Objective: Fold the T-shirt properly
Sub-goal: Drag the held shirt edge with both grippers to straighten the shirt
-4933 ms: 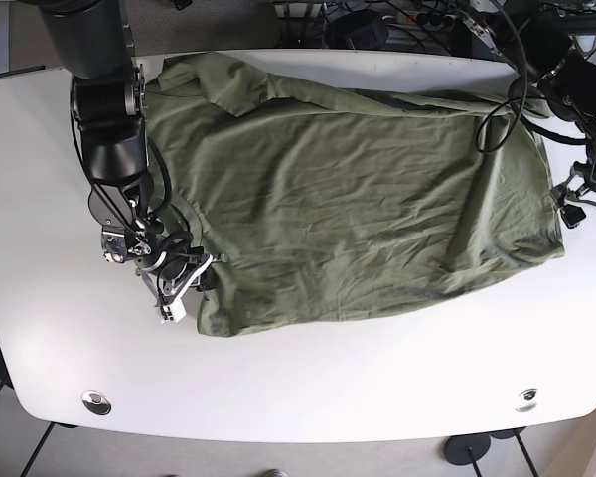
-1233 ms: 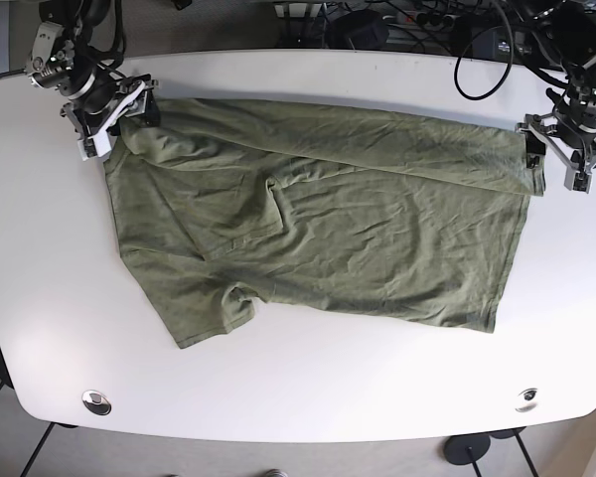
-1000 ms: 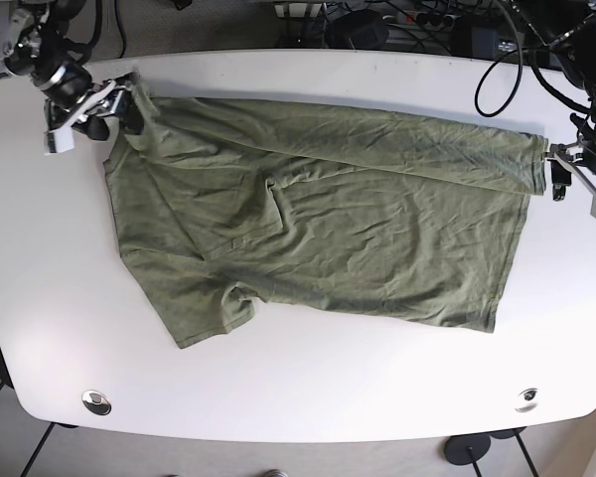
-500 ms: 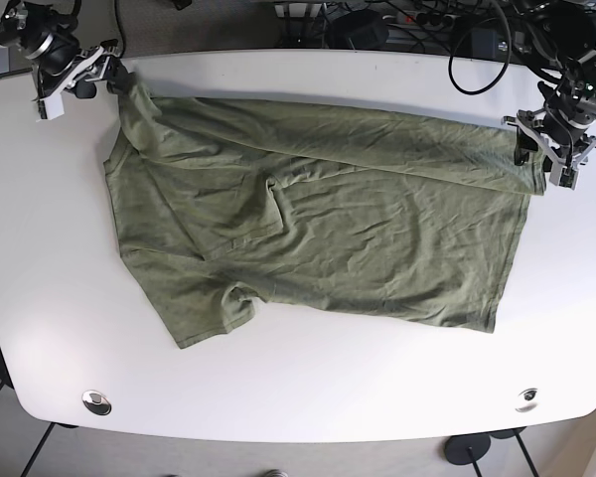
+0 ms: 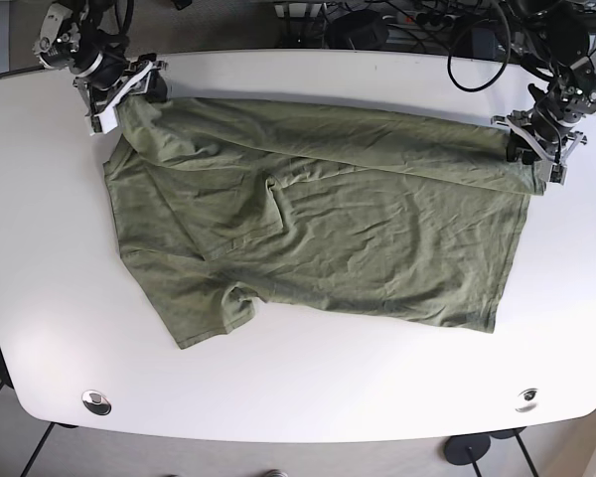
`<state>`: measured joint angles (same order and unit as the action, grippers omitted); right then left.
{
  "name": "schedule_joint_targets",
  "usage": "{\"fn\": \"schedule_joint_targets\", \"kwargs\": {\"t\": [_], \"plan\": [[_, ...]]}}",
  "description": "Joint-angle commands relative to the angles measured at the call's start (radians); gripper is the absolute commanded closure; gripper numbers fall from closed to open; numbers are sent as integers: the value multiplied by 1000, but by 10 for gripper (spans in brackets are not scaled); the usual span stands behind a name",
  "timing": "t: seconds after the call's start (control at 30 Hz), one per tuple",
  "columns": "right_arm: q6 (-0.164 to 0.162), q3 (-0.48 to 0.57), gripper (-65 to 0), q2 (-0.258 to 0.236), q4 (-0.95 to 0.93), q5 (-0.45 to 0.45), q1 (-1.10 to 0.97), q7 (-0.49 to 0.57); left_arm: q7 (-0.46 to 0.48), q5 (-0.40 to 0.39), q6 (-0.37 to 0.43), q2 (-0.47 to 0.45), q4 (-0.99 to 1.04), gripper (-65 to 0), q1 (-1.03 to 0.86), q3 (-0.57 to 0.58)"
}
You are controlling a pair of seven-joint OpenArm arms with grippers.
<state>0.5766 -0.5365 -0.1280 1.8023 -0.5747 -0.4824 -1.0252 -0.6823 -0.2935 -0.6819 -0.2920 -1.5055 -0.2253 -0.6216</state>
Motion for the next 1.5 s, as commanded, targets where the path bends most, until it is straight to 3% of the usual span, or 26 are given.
{"fn": "schedule_joint_targets", "kwargs": {"t": [0.03, 0.07, 0.2, 0.3, 0.37, 0.47, 0.5, 0.63, 0.7, 0.93, 1.0, 1.1, 1.17, 1.23, 1.37, 1.5], "plan": [[3, -3, -51, -23, 14, -1, -12, -10, 25, -6, 0, -48, 6, -143, 5, -7], [3, 2, -17, -38, 14, -1, -19, -13, 25, 3, 0, -51, 12, -139, 7, -7], [9, -4, -40, -108, 15, -3, -60, -13, 25, 47, 0, -56, 30, -139, 8, -8], [81, -4, -78, -154, 15, -5, -80, -14, 26, 49, 0, -56, 53, -139, 8, -8], [113, -3, -189, -180, 49, -5, -94, -14, 26, 50, 0, -56, 53, -139, 8, -7], [113, -4, -376, -190, 103, -5, -108, -16, 26, 50, 0, -57, 53, -140, 7, -7], [113, -4, -403, -190, 109, -5, -109, -16, 26, 50, 0, -57, 53, -140, 7, -7], [113, -6, -392, -263, 107, -5, -112, -16, 26, 53, 6, -57, 55, -142, 5, -7], [113, -23, -392, -302, 109, -5, -138, -16, 26, 93, 3, -57, 55, -142, 8, -7], [122, -116, -392, -371, 135, -6, -187, -77, 26, 118, 1, -52, 53, -140, 8, -7], [122, -168, -392, -359, 167, -20, -192, -119, 26, 116, 1, -52, 47, -140, 8, -7], [122, -282, -392, -322, 175, -172, -183, -186, 26, 113, -2, -52, 18, -140, 8, -7], [122, -273, -390, -289, 173, -288, -157, -189, 25, 112, -16, -49, -51, -140, 8, -8], [122, -215, -347, -229, 170, -299, -101, -189, 23, 112, -16, -36, -129, -139, 8, -8], [122, -149, -219, -114, 123, -221, -20, -189, 23, 115, -16, 27, -221, -140, 28, -40], [122, -83, -181, -20, 113, 37, 46, -182, 25, 119, -16, 37, -119, -140, 59, -39]]}}
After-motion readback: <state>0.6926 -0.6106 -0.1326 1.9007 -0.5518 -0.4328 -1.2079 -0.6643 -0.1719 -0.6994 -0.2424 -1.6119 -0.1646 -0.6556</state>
